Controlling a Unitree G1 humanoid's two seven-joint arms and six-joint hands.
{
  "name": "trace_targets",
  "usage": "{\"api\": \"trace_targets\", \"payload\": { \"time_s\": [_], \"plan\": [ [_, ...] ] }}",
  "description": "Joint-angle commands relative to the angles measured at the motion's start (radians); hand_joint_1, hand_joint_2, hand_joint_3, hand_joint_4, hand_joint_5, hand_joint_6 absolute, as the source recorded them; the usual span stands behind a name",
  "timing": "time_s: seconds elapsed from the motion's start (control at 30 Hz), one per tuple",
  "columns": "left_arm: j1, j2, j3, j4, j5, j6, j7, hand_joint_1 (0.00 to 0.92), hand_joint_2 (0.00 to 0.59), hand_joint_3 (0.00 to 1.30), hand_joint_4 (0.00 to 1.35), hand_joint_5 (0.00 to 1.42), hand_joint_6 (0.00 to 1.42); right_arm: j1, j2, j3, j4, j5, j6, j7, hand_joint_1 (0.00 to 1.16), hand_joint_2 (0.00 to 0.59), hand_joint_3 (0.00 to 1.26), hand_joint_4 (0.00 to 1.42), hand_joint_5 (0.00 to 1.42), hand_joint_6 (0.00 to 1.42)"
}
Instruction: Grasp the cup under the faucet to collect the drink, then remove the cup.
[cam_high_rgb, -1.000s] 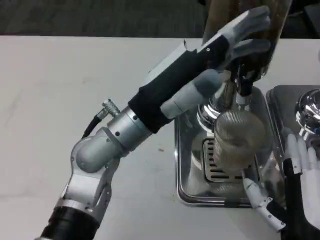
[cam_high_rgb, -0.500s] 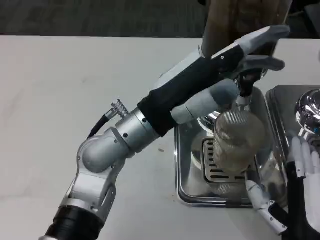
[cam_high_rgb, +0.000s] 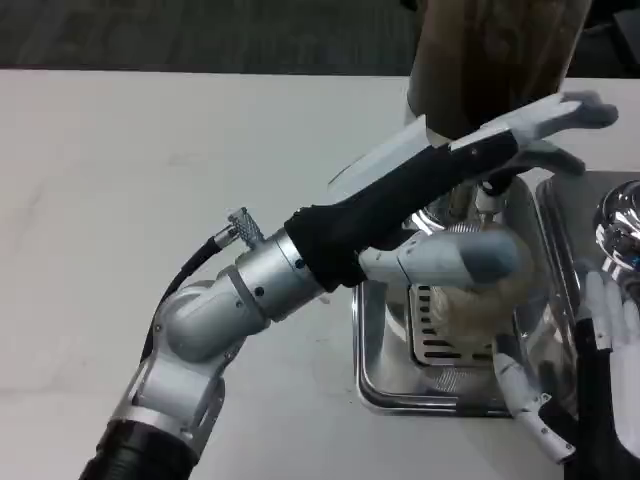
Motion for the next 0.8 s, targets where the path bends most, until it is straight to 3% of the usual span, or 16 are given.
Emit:
{"api": "trace_targets", "payload": {
  "time_s": [0.03, 0.37, 0.47, 0.63, 0.8],
  "plan": [
    [0.015, 0.015, -0.031, -0.017, 0.048, -0.035, 0.004, 0.000, 0.074, 0.14, 0.04, 0.24, 0.17, -0.005, -0.004, -0.009, 0.008, 0.014, -0.015, 0.005, 0.24, 0.344, 0.00, 0.00, 0.00, 0.05],
    [0.018, 0.042, -0.058, -0.024, 0.112, -0.062, 0.066, 0.000, 0.074, 0.15, 0.04, 0.24, 0.18, -0.014, -0.007, -0.017, 0.019, 0.049, -0.037, 0.017, 0.23, 0.343, 0.00, 0.00, 0.00, 0.05],
    [0.017, 0.045, -0.062, -0.025, 0.111, -0.061, 0.079, 0.000, 0.074, 0.15, 0.05, 0.24, 0.18, -0.020, -0.009, -0.035, 0.042, 0.129, -0.103, 0.030, 0.24, 0.334, 0.00, 0.00, 0.00, 0.06],
    [0.015, 0.045, -0.067, -0.023, 0.106, -0.062, 0.090, 0.000, 0.075, 0.16, 0.05, 0.24, 0.18, -0.050, -0.032, -0.064, 0.100, 0.254, -0.229, 0.081, 0.39, 0.284, 0.00, 0.00, 0.00, 0.05],
    [0.016, 0.047, -0.068, -0.024, 0.111, -0.063, 0.099, 0.000, 0.075, 0.16, 0.05, 0.24, 0.18, -0.084, -0.043, -0.088, 0.148, 0.352, -0.280, 0.155, 0.53, 0.245, 0.00, 0.00, 0.00, 0.01]
  ]
}}
